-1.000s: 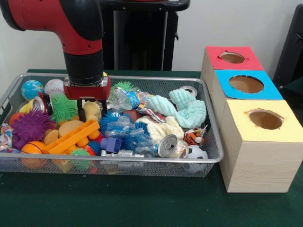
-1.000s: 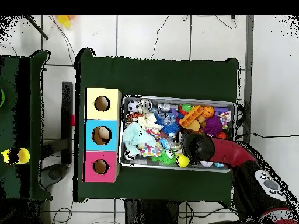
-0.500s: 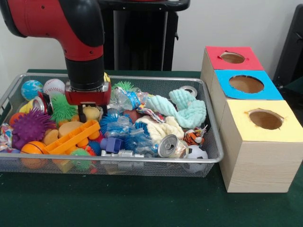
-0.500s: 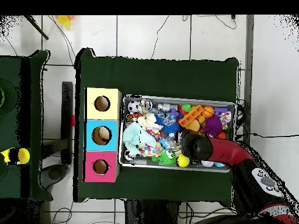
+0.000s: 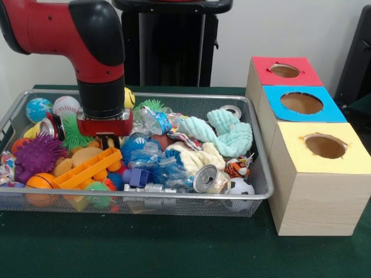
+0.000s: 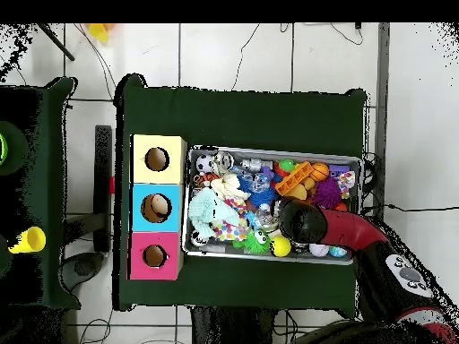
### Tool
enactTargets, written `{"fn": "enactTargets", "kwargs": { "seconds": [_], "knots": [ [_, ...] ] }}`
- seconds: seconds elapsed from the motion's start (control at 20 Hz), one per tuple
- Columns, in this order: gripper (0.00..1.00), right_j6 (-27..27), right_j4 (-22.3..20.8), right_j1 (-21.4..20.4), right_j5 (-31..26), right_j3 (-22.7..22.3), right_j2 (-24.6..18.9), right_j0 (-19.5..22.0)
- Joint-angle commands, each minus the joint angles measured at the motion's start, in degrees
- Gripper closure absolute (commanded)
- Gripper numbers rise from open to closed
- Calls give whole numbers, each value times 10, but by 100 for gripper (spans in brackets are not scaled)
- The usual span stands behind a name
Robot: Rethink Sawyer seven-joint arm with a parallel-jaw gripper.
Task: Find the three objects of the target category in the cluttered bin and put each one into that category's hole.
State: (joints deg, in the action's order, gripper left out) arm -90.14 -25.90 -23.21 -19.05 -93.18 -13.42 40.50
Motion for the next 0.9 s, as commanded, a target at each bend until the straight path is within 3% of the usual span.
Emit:
{"fn": "enactTargets", "kwargs": {
  "seconds": [0.05, 0.3, 0.45, 0.6, 0.9],
  "knots": [
    [100, 39, -57, 66, -1, 15, -26, 18],
    [100, 24, -47, 33, -8, -13, -24, 14],
    [100, 23, -9, -76, -74, -79, -36, 12],
    [100, 39, 20, -129, -141, -87, -47, 6],
    [100, 41, 30, -148, -163, -95, -64, 11]
  ]
}}
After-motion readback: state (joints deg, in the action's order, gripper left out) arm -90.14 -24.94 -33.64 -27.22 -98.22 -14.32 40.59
